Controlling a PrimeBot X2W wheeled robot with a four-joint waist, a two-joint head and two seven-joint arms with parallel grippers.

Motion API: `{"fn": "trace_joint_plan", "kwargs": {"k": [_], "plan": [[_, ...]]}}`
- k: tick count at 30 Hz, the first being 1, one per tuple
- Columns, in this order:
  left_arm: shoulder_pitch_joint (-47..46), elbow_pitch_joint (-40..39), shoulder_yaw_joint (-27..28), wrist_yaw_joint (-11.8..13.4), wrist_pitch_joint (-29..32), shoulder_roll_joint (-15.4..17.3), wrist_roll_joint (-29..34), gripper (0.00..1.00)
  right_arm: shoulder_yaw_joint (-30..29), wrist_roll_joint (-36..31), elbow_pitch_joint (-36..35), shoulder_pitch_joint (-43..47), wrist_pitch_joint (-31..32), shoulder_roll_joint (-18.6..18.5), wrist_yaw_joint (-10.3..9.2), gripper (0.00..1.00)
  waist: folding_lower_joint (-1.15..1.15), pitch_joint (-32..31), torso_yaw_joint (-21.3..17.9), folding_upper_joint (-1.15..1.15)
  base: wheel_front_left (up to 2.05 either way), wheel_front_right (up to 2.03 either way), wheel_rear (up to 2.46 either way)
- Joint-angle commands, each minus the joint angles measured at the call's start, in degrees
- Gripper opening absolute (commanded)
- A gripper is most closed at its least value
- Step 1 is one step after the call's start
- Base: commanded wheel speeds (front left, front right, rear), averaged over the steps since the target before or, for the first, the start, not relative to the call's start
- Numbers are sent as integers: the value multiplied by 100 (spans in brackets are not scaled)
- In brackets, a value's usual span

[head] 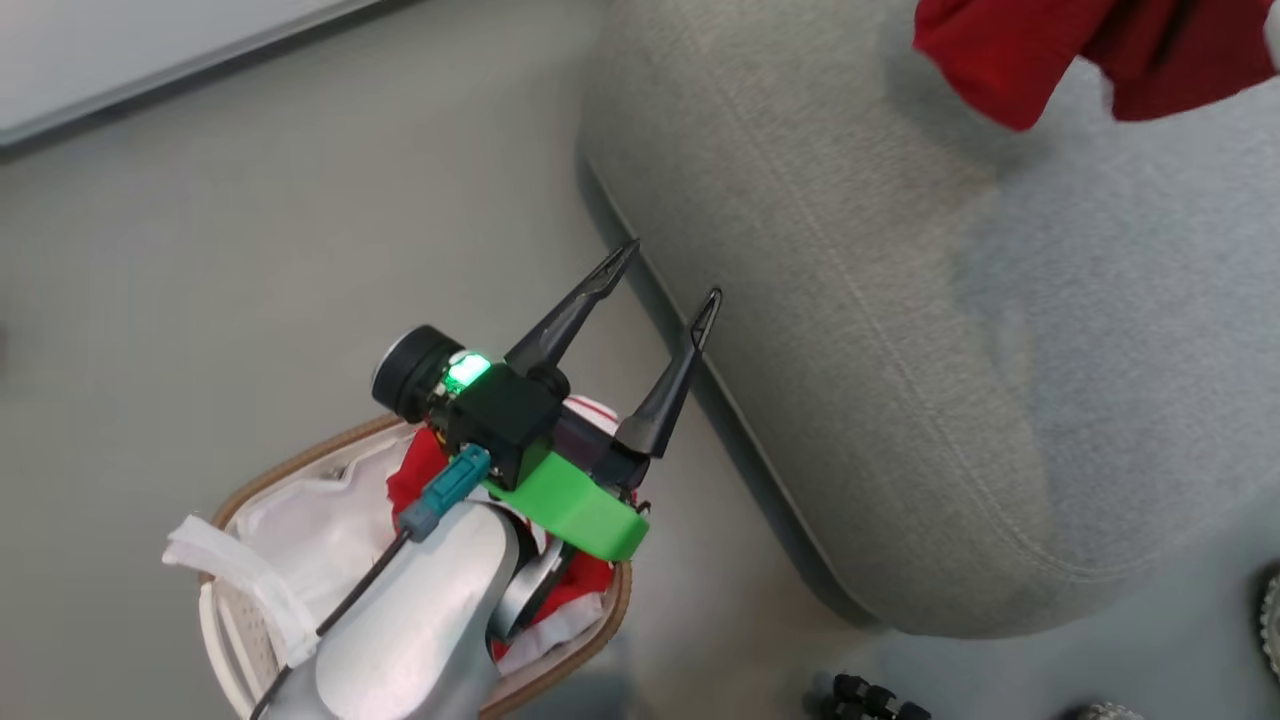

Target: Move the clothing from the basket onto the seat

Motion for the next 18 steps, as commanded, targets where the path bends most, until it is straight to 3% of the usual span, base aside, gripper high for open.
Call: {"fn": "trace_joint_plan", "kwargs": {"k": [1, 6, 10, 18], "plan": [[-180, -29, -35, -11, -5, 53, -21, 100, -54, -124, 164, -159, 0, 12, -8, 0, 0, 571, 567, 0, 0, 0, 0], [-366, -58, -34, -11, -5, 120, -71, 100, -439, -486, 887, -448, 155, 189, -8, 0, 0, 806, 781, 0, 0, 0, 0], [-422, -52, -49, -11, -5, 131, -97, 100, -820, -800, 1545, -166, 220, 325, -8, 0, 0, 902, 915, 0, 0, 0, 0], [-289, 66, 24, -11, -5, 104, -123, 100, -2392, -1289, 2352, 733, 132, 558, -9, 0, 0, 799, 1037, 0, 0, 0, 0]]}}
